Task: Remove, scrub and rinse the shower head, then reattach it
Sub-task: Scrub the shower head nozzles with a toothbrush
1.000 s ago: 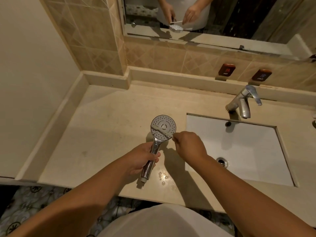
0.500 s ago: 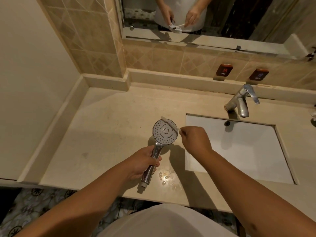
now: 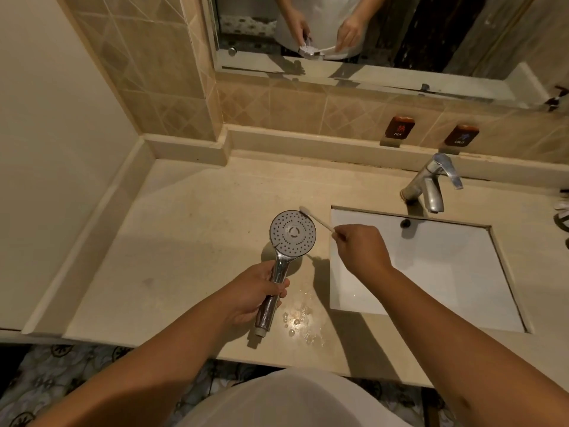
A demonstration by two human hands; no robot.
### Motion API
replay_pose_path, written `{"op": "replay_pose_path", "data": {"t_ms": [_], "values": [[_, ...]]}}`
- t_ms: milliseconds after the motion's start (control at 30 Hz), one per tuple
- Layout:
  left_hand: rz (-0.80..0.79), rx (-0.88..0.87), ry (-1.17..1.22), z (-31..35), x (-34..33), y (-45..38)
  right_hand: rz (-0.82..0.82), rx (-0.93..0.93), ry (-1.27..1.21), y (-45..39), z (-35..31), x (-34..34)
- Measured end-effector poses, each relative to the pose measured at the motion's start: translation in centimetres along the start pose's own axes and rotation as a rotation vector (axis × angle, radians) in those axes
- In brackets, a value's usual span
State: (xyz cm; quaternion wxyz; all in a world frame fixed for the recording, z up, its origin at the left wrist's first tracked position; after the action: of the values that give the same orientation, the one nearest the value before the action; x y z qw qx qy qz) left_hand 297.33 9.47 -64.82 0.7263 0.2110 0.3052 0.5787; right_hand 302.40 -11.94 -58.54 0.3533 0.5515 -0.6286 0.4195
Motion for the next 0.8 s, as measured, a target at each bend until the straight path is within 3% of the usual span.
{"op": "replay_pose_path", "data": {"t_ms": [100, 233, 367, 500, 633, 800], "values": [[-0.009, 0.014, 0.024, 0.0, -0.2, 0.0, -0.098, 0.106, 0.048, 1.1, -1.2, -0.9], [-0.017, 0.03, 0.017, -0.1, 0.0, -0.1, -0.066, 0.035, 0.055, 0.4, -0.4, -0.8], [-0.028, 0.043, 0.049, 0.0, -0.3, -0.2, -0.171, 0.159, 0.105, 1.7, -1.6, -1.6], [-0.019, 0.04, 0.046, 0.2, -0.4, -0.4, -0.084, 0.073, 0.076, 0.7, -0.3, -0.9], [-0.022, 0.046, 0.05, 0.3, -0.4, -0.4, -0.174, 0.203, 0.104, 2.6, -1.3, -1.7], [-0.021, 0.045, 0.069, 0.6, -0.5, -0.6, -0.087, 0.125, 0.08, 1.6, -0.1, -1.3]]}}
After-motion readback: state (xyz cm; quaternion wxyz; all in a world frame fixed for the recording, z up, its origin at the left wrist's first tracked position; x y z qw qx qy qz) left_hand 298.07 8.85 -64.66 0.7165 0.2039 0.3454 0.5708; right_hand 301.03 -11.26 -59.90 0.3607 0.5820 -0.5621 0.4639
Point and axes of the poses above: each hand's wrist, its own y-axis away from the middle knuckle, its own x-axis out of the back of the hand, z = x × y, the point moved 3 cm from there along -y, towards the middle knuckle, and after that the axes turned 10 degrees about z, right-handed, at the moved point
